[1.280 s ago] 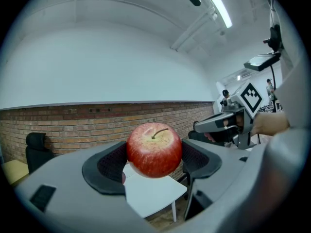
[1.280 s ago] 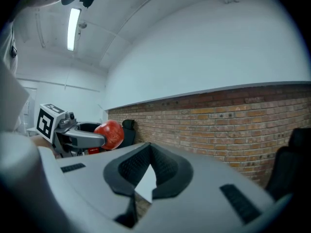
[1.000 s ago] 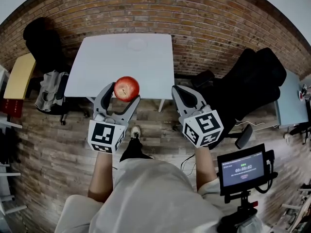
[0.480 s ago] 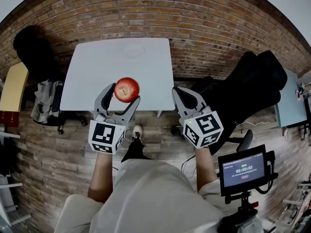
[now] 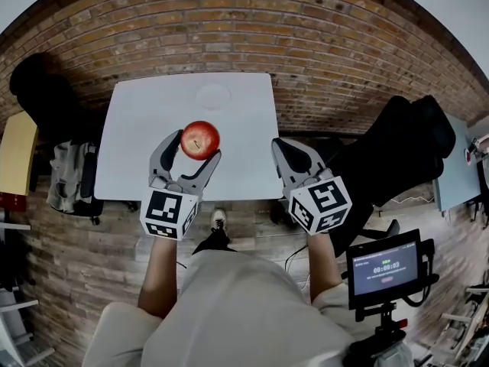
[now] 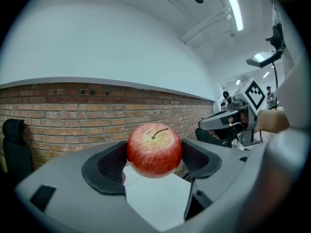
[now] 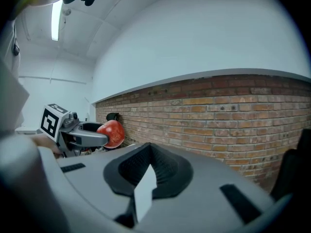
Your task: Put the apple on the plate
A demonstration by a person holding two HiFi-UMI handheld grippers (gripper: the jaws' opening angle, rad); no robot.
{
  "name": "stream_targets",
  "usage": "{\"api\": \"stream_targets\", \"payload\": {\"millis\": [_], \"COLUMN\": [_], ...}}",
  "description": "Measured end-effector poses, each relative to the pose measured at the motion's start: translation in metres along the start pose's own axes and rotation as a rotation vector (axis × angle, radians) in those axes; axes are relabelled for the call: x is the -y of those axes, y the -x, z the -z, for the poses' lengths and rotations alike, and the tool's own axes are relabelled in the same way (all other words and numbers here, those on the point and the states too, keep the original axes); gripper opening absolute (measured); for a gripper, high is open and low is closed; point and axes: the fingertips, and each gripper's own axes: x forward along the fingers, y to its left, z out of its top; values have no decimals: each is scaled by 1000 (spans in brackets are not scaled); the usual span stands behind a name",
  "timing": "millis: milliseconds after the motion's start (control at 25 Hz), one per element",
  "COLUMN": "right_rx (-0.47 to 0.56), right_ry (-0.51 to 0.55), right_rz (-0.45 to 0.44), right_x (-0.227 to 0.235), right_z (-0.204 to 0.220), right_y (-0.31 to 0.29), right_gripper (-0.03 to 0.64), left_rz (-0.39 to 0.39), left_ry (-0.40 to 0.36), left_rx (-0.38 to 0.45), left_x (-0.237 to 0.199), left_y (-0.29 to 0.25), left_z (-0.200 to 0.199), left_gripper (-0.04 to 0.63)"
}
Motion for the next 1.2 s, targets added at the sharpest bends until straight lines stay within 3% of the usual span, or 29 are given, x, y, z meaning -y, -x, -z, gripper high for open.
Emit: {"api": "stream_targets", "payload": {"millis": [480,720,1200], "right_rx": [-14,-37,-39], "right_ry": [3,-12,-38], "right_rz": [12,37,73], "right_x": [24,41,51], "right_z": [-18,-13,-15], "right_y": [-76,-129,-141], "right_gripper": [3,3,3], "left_rz": [28,59,79], "left_ry": [1,19,12], "left_rx": [4,-12,-34], "left_x": [-60,-100,-117], "left_y": [-63,-104,-118], "left_z": [-6,11,12], "left_gripper": [362,362,362]}}
